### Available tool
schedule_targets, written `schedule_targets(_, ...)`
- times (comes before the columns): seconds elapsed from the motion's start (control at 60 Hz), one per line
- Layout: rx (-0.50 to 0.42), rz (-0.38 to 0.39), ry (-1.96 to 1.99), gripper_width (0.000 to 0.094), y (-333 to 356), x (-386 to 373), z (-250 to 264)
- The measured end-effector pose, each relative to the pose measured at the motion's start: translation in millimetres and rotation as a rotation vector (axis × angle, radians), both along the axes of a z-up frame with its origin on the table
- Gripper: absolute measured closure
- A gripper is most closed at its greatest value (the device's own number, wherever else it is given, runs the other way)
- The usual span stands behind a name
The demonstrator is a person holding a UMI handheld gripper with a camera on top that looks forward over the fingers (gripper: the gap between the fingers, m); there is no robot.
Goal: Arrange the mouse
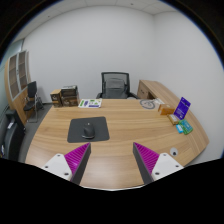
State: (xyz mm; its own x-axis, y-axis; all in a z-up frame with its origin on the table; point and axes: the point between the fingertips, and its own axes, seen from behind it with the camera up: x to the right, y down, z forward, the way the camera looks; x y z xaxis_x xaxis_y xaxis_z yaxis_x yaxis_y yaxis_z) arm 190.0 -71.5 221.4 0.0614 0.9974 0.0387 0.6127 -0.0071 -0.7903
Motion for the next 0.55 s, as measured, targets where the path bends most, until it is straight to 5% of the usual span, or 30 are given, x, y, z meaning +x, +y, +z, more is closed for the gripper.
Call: schedule_targets(0.55, -0.020, -0.017, 0.046, 0.0082, 56, 134, 36)
